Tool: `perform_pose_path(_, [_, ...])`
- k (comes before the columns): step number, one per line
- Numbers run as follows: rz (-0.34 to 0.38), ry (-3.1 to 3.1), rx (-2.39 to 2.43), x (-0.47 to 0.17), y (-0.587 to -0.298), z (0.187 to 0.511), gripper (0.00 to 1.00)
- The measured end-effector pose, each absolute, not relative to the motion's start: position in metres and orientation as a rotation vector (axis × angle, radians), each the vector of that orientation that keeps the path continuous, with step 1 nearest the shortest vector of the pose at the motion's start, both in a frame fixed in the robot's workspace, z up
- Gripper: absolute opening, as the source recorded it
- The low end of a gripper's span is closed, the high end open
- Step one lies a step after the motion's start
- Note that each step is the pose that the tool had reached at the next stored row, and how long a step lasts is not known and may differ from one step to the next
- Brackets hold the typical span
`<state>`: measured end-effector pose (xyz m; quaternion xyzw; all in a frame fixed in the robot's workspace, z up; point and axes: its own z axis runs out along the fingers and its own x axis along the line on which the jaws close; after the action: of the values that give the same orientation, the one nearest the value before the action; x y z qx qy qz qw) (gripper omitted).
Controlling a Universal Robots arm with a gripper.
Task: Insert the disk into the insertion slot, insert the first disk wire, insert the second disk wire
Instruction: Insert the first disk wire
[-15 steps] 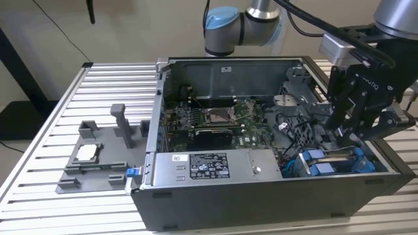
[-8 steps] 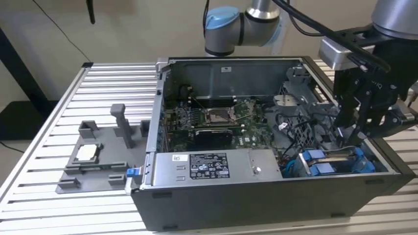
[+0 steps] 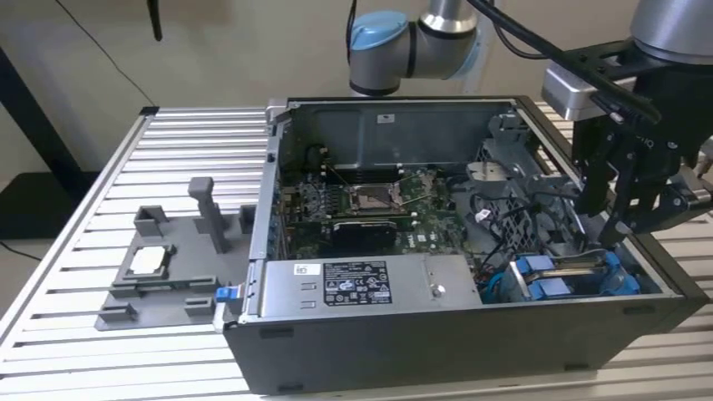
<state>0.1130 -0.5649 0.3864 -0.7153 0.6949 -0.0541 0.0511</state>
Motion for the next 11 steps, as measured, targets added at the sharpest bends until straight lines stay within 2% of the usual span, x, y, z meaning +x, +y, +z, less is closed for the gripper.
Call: perform_pose_path(11, [-0.185, 2.105, -2.166, 0.1117, -0.5609, 0.3866, 0.47])
